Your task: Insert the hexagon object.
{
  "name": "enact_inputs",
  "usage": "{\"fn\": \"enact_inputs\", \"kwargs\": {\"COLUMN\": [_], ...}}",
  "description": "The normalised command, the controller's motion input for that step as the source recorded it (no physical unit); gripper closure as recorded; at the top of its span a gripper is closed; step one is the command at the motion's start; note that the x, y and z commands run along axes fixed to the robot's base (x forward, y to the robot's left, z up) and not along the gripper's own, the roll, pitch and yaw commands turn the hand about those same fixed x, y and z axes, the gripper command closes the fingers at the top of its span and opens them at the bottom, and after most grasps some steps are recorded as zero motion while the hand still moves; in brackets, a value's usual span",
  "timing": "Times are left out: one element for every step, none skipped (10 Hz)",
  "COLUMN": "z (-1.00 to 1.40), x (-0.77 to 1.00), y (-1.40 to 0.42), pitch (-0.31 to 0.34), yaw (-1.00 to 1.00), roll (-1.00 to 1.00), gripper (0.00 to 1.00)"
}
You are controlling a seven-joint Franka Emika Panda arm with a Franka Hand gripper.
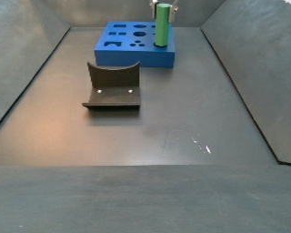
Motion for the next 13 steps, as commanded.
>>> {"fn": "enact_inputs", "kwargs": {"z": [-0.09, -0.11, -0.19, -0.28, -0.39, -0.47, -0.54, -0.61, -0.63, -0.55, -0.36, -0.26, -0.13], "x": [0.0, 0.03, 0.09, 0.17, 0.18, 0.11, 0.1, 0.0, 0.0, 0.0, -0.01, -0.12, -0.27], "y": [-0.12, -0.08, 0.0, 0.0, 0.1, 0.08, 0.04, 0.0, -0.01, -0.1, -0.2, -0.26, -0.25], "pitch": [-0.001, -0.033, -0.027, -0.007, 0.0, 0.0, -0.003, -0.073, -0.11, -0.133, -0.139, -0.139, -0.149], "yaw": [-0.48, -0.49, -0.33, -0.2, 0.0, 0.09, 0.19, 0.19, 0.17, 0.11, 0.09, 0.16, 0.22], "roll": [0.0, -0.02, -0.04, -0.04, 0.0, 0.0, 0.0, -0.01, 0.0, -0.01, -0.03, 0.0, 0.0], "gripper": [1.0, 1.0, 1.0, 1.0, 1.0, 1.0, 1.0, 1.0, 1.0, 1.0, 1.0, 1.0, 1.0]}}
